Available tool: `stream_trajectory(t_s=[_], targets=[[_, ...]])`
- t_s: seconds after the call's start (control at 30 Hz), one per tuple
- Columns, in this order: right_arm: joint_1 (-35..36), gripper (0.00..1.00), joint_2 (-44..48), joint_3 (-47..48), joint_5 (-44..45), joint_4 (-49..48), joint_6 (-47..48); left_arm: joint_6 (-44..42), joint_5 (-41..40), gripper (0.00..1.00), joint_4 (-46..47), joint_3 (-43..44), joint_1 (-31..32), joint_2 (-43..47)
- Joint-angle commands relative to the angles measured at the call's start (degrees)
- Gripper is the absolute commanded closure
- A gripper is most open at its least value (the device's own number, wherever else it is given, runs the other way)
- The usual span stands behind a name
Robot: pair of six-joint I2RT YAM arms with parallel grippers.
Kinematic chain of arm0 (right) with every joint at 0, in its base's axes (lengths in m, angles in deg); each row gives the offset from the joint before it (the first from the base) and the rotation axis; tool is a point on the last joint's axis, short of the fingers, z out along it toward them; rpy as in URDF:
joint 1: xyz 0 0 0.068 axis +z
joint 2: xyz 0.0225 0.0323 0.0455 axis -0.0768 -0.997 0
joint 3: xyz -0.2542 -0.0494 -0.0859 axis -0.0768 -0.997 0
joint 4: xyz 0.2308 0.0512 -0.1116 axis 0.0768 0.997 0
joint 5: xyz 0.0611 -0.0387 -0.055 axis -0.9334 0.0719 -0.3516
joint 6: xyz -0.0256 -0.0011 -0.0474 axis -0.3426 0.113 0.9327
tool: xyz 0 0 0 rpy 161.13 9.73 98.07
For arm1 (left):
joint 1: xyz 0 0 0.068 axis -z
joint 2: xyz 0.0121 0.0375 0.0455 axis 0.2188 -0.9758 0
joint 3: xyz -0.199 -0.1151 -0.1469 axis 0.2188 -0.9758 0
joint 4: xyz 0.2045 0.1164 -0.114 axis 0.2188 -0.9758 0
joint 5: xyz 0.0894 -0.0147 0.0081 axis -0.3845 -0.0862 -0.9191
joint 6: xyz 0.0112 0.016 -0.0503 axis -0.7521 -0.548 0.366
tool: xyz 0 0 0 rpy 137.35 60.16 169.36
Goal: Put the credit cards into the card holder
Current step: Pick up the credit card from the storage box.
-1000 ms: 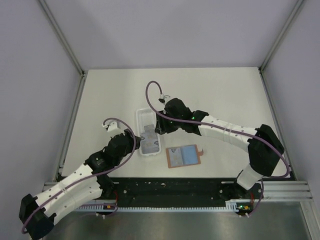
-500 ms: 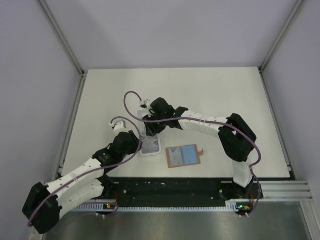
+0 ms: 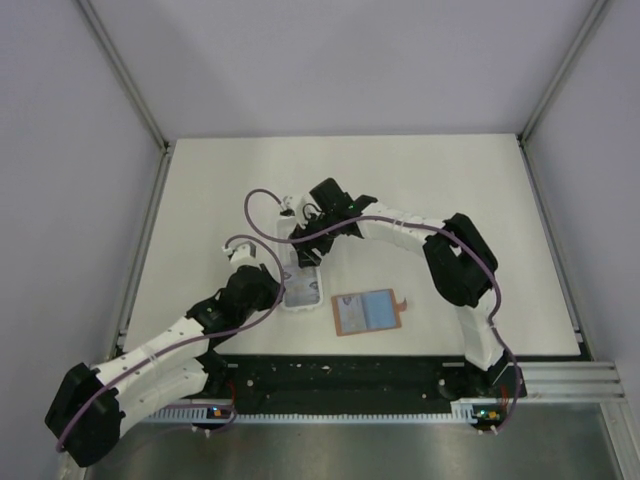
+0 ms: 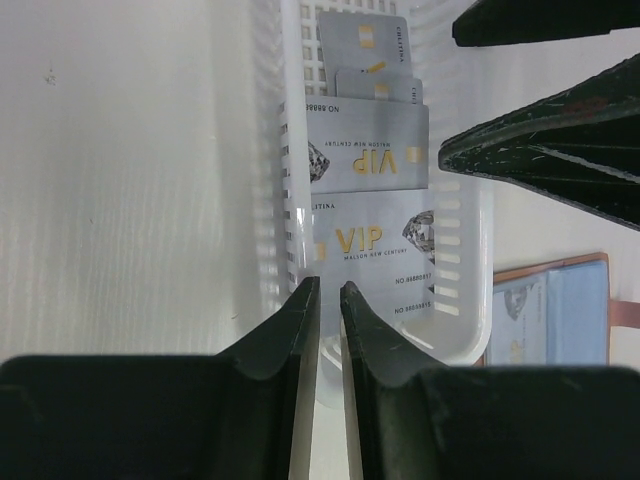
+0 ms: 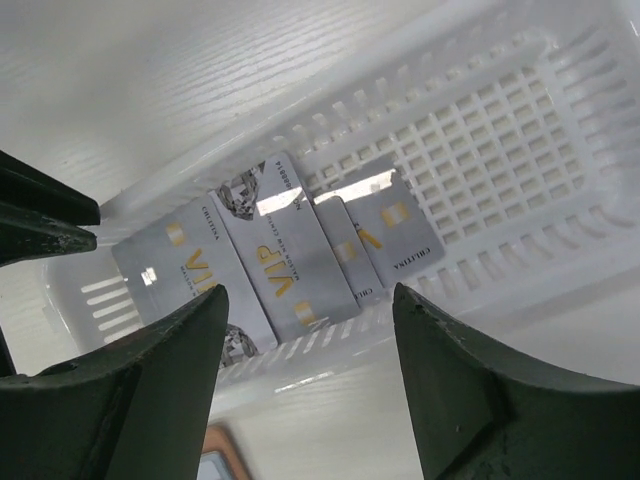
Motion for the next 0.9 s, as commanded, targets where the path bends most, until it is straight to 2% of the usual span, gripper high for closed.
stream_trajectory(t_s=[0.0,0.17,0.33,0.6,0.87], targets=[[-0.2,0.32,-3.2,6.1,-6.8,3.7,9.6,-0.2,0.4,0.79,0.7,-0.6,-0.3,0.7],[-0.2,0.32,-8.4,13.1,-9.9,9.7,13.6,0.0,0.5,0.71,0.0,-1.3,-0.3,2.0],[-0.1,0.34,-10.6,14.6,-11.5,10.7,15.0,0.3,0.4,0.70,0.0,-1.6,-0.2,1.0],[0.6,0.39,-12.6,14.7,-10.4,12.0,15.5,0.3,0.9,0.80,1.8,-2.3,-0.3,-1.1],[1.6,0.52,-12.8,13.6,-11.9,14.0,14.2,-0.3,0.4,0.95,2.8,-2.4,-0.3,-3.0]])
